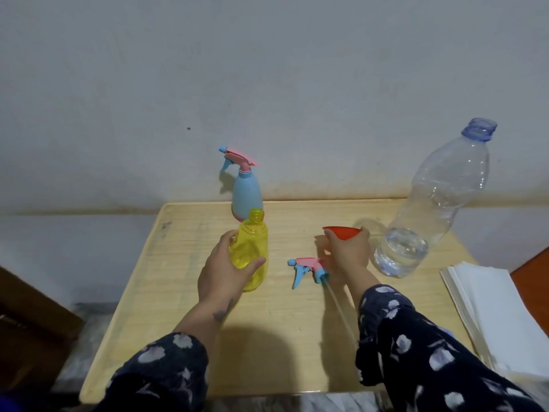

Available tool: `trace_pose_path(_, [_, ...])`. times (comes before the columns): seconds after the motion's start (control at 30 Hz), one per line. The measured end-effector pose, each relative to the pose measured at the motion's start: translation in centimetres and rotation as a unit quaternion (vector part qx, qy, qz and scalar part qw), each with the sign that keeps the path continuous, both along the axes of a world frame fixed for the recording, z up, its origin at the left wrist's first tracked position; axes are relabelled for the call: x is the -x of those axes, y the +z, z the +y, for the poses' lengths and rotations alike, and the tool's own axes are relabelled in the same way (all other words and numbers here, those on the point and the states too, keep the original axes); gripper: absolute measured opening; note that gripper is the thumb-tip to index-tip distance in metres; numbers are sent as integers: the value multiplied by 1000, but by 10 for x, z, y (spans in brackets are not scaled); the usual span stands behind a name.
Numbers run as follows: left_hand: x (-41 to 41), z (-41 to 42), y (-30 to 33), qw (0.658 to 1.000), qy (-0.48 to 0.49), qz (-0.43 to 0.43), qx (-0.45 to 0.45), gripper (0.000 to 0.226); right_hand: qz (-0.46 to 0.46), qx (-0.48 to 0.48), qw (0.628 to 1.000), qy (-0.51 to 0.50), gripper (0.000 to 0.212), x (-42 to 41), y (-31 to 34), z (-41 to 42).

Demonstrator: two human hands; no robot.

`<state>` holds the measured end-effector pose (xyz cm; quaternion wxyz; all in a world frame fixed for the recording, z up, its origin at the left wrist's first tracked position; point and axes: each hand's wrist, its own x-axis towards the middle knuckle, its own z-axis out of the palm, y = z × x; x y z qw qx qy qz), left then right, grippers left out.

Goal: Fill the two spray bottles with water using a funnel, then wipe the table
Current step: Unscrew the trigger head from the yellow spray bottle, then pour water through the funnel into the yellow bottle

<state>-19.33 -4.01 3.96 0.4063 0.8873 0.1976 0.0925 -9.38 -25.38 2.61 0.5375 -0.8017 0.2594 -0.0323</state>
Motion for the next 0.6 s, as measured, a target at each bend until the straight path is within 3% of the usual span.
trace_pose_path(0.33, [10,-19,11,999,-45,19,-19,71,-117,-196,968,103,88,11,83,63])
trace_pose_path(0.6, [13,-27,15,998,-63,10,-5,75,-160,-178,962,134,86,35,106,78])
